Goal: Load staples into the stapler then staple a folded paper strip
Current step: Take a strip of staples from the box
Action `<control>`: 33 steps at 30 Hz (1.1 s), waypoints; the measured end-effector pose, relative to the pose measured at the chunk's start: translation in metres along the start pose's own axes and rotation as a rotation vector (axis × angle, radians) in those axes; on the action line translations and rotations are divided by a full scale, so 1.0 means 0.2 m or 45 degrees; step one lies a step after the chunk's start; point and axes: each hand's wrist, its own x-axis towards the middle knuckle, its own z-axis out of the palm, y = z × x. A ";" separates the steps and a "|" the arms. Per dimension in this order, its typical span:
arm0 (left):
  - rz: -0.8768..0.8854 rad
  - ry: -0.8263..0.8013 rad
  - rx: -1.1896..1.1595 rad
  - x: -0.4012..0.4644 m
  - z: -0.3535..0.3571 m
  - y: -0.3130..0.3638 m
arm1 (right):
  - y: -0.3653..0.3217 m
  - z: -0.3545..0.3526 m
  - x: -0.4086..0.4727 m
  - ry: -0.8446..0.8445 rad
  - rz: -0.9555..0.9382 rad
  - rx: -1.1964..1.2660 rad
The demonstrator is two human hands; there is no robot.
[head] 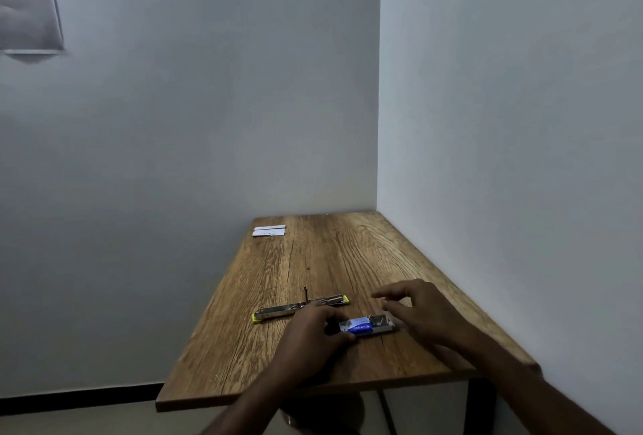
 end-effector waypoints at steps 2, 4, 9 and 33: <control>0.009 -0.003 0.003 0.00 0.00 0.00 | 0.00 0.00 -0.01 -0.037 -0.117 -0.195; 0.020 -0.001 0.003 0.00 0.00 0.00 | 0.01 0.00 -0.02 -0.060 -0.197 -0.400; 0.004 0.012 -0.018 0.00 0.00 0.00 | 0.04 0.01 -0.05 -0.021 -0.232 -0.498; 0.000 0.017 0.004 -0.01 -0.01 0.01 | 0.01 0.00 -0.10 -0.041 -0.302 -0.662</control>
